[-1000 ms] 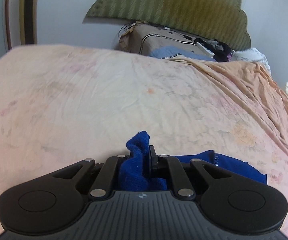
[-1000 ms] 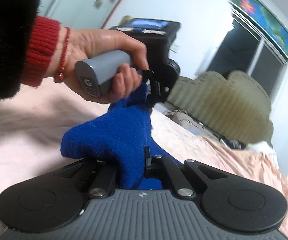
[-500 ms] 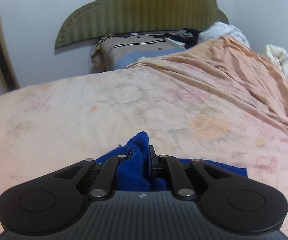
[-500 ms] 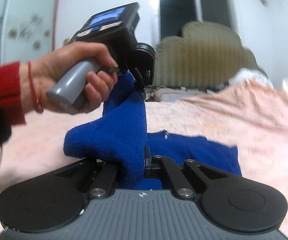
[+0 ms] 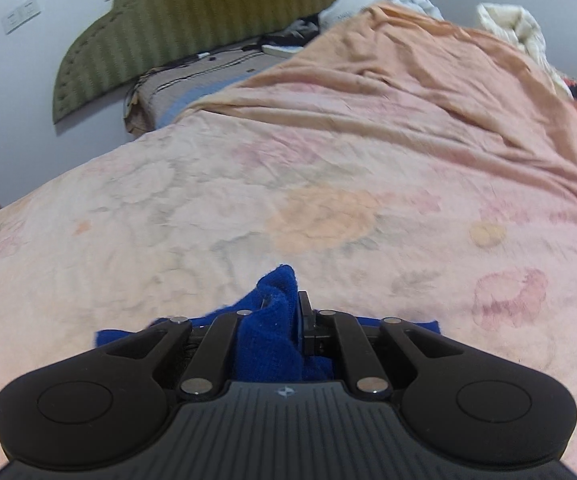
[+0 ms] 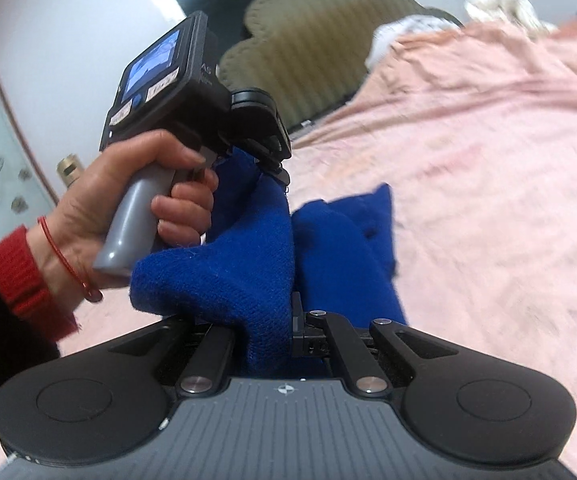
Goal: Fold small clothes
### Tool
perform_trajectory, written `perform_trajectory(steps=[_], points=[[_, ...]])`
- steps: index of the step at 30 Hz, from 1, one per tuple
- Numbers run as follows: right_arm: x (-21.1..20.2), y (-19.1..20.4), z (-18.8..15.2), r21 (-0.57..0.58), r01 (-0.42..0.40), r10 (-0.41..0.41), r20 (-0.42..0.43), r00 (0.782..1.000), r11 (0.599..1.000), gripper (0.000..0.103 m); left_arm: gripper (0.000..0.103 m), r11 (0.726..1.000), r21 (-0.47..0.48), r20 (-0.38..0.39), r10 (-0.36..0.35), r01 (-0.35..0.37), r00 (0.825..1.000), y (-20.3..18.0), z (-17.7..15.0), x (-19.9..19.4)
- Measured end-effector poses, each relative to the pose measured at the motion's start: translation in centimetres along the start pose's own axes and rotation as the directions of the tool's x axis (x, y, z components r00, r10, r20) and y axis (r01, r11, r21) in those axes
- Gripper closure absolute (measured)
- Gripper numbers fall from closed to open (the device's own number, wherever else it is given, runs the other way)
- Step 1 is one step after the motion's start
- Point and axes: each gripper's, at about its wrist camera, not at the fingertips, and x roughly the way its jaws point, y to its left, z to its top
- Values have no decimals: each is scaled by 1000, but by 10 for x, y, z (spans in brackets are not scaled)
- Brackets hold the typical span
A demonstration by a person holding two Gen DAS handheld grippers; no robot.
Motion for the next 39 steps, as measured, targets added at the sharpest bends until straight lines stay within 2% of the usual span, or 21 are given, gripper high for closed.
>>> perform_trajectory(steps=[6,7,8,10,12,13,14,16,17,19,23,27,29,31,33,36,39], points=[[4,-21,-5,75,-17,21,-48,999,997,96,93,998,53,-18,-26,27,999,-22,-3,12],[5,-25,-6,94,-23,29,-57,998,995,89,92,998,55,-14,-28,29,1000,-23,-2,13],[6,-27,-6,111,-24,32,-66,997,994,84,92,998,52,-9,-40,41,999,-23,-1,14],[8,-35,-6,159,-32,45,-78,996,987,82,90,998,17,-7,-60,60,998,-19,3,14],[9,-42,-7,206,-44,62,-84,995,978,80,82,996,-34,3,-82,82,997,-11,9,11],[11,-45,-7,223,-51,72,-88,994,973,80,69,995,-60,20,-83,84,996,-5,12,8],[11,-46,-7,238,-56,79,-88,993,970,80,46,994,-81,41,-74,78,996,0,15,4],[13,-50,-8,260,-67,92,-86,992,963,79,14,993,-113,100,-26,37,995,12,19,-8],[12,-51,-8,270,-74,100,-83,992,960,79,13,992,-122,146,9,9,989,19,19,-17],[14,-55,-9,297,-94,122,-76,990,950,77,13,994,-103,188,56,-37,981,29,19,-30],[12,-60,-9,337,-129,158,-58,986,933,74,13,990,-36,188,138,-133,972,47,-4,-47],[13,-64,-10,370,-160,188,-40,981,915,72,13,980,20,172,191,-197,967,65,-53,-64],[11,-70,-11,397,-185,211,-23,977,899,70,13,983,12,150,179,-183,972,78,-79,-75],[9,-74,-13,427,-206,231,-5,973,880,70,13,989,-35,113,150,-147,982,93,-104,-85],[6,-77,-14,450,-217,237,12,971,866,69,13,991,-92,65,99,-93,993,107,-127,-93],[4,-77,-13,458,-211,234,6,972,864,69,13,987,-161,33,12,-6,999,119,-159,-109],[8,-73,-10,455,-172,210,-34,977,874,85,13,986,-159,48,-42,49,998,115,-183,-127]])
